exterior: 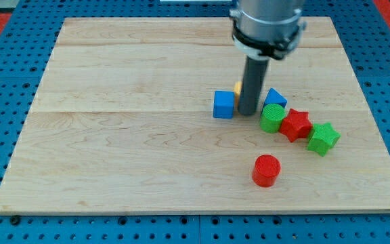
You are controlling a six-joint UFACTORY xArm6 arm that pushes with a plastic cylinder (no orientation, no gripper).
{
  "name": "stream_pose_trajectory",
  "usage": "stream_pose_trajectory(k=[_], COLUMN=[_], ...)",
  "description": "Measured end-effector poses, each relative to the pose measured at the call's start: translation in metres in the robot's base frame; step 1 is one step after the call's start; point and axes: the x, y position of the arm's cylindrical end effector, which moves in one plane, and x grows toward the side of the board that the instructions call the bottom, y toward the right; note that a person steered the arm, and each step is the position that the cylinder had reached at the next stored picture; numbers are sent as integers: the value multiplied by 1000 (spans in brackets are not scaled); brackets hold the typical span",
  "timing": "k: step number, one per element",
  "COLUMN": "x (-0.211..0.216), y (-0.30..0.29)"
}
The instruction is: Move the yellow hexagon to the top left
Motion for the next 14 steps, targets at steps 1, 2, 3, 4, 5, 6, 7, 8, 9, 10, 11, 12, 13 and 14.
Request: stream_pose_trajectory(k=[1,2,3,4,5,6,7,8,9,10,11,12,13,14], x=[-47,-64,-64,-65,-69,-95,-95,-71,-98,-139,-137,-136,-156,-167], y=[-30,-20,-16,-16,15,29,28,57,109,80,-19,16,70,148])
